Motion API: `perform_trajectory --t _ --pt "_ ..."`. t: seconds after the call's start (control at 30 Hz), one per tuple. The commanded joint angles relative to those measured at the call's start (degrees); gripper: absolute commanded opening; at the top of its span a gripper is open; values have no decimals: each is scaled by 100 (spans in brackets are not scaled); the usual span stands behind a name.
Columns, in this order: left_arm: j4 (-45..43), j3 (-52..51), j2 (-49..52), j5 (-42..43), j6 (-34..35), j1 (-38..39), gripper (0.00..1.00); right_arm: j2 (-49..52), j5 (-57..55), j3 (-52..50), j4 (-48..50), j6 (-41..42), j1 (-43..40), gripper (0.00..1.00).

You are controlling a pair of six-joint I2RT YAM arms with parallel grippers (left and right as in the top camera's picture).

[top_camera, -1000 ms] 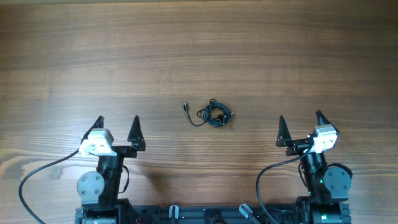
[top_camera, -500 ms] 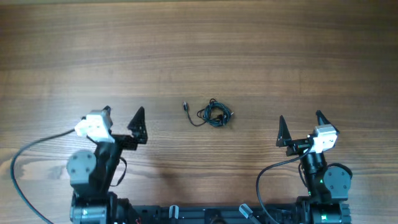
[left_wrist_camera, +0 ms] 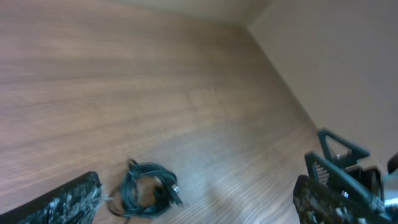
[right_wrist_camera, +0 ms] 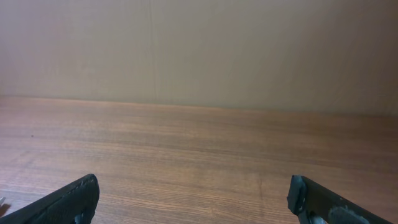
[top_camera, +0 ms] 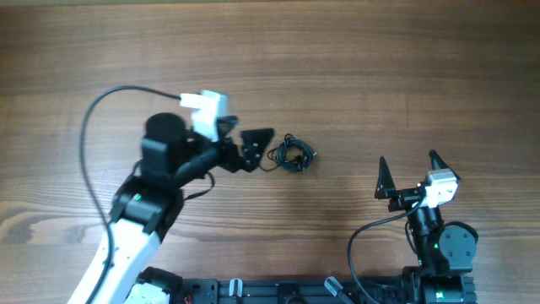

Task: Untangle cables
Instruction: 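Reach the left gripper forward to the black cable bundle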

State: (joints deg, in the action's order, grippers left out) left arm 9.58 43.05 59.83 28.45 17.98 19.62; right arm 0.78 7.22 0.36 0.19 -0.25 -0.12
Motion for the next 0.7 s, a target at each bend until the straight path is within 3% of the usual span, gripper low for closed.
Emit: perform_trajectory --t 0.0,0.07,0.13,0.23,0.37,0.53,0.67 --pt "-321 79 625 66 52 372 100 -24 -81 -7 17 28 31 100" --pt "-616 79 1064 -35 46 544 100 -24 -81 -7 17 26 31 100" --pt "-815 79 1554 -632 -151 664 82 -24 -81 -7 17 26 31 100" --pt "-935 79 2304 -1300 -658 883 70 -24 -83 -7 17 28 31 100" --pt "-1294 81 3082 -1709 -920 1167 67 -24 -81 -7 17 28 31 100" --pt "-1714 81 3799 -1982 -1475 1329 43 -24 -81 -7 17 28 31 100" --pt "-1845 79 4179 -2253 -1591 1329 43 -24 -83 -7 17 26 31 100"
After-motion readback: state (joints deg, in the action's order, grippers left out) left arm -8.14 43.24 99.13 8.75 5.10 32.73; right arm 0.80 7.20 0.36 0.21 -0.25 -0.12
